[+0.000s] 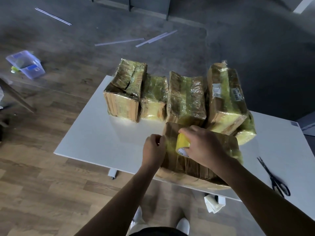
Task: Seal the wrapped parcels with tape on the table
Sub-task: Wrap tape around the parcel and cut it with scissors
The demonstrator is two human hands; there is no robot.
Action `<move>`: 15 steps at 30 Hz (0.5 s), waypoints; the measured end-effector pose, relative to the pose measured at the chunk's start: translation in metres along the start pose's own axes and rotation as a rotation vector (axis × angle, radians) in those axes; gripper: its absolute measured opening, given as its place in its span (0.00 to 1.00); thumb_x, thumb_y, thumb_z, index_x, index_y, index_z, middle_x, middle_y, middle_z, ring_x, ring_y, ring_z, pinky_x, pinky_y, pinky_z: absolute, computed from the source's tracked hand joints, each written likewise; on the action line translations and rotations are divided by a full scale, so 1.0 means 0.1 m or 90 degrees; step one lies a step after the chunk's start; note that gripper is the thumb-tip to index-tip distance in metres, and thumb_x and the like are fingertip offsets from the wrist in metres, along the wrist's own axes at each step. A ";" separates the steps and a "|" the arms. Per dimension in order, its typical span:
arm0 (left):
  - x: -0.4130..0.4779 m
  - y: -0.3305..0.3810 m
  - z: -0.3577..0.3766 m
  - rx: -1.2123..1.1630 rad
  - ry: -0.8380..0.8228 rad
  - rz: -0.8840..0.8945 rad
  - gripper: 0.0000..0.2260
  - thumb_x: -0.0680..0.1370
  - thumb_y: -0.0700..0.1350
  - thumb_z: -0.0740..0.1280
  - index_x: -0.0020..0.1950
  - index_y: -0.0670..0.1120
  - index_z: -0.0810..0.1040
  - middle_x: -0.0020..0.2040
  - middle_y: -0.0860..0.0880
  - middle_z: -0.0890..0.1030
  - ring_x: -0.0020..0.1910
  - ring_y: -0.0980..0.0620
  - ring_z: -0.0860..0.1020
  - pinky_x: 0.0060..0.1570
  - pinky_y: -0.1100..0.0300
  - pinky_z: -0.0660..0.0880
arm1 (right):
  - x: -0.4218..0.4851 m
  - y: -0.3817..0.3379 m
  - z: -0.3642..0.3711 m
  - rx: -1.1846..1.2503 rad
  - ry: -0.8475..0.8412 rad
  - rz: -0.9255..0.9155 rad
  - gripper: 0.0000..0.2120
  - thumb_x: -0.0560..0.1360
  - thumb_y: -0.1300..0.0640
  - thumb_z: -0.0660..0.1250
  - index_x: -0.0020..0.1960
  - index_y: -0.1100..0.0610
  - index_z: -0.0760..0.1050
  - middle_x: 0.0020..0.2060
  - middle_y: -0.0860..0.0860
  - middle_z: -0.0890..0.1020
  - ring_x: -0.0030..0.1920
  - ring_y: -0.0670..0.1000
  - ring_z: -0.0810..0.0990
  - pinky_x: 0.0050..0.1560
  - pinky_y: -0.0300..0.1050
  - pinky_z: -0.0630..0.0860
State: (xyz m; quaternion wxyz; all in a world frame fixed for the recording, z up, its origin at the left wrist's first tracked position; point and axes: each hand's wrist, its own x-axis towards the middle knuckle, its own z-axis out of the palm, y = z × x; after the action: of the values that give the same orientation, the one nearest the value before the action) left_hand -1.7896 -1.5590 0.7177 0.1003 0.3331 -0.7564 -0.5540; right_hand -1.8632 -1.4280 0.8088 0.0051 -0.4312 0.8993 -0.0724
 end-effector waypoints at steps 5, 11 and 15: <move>-0.09 0.02 0.03 0.130 0.046 0.144 0.12 0.82 0.37 0.54 0.43 0.37 0.74 0.37 0.40 0.78 0.39 0.43 0.73 0.35 0.56 0.65 | 0.01 -0.02 -0.01 -0.014 -0.009 -0.008 0.28 0.62 0.55 0.80 0.59 0.58 0.78 0.44 0.55 0.81 0.40 0.56 0.80 0.38 0.40 0.67; -0.14 0.00 0.19 0.096 0.030 0.006 0.14 0.82 0.42 0.52 0.59 0.39 0.74 0.50 0.40 0.78 0.50 0.41 0.73 0.45 0.54 0.68 | 0.00 0.07 -0.14 0.144 -0.038 -0.086 0.30 0.69 0.62 0.73 0.69 0.55 0.70 0.51 0.46 0.73 0.44 0.35 0.67 0.41 0.25 0.63; -0.22 0.11 0.16 0.094 0.045 0.041 0.16 0.84 0.44 0.50 0.58 0.39 0.75 0.49 0.40 0.78 0.50 0.40 0.73 0.45 0.48 0.73 | -0.15 0.35 -0.11 0.295 -0.049 -0.084 0.29 0.72 0.61 0.72 0.66 0.41 0.65 0.60 0.30 0.68 0.59 0.34 0.68 0.53 0.23 0.65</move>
State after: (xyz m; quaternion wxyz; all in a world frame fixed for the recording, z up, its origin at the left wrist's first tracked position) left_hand -1.7862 -1.5311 0.7266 0.1201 0.3346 -0.8012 -0.4813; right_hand -1.8813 -1.3931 0.8141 0.1336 -0.4789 0.8277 -0.2600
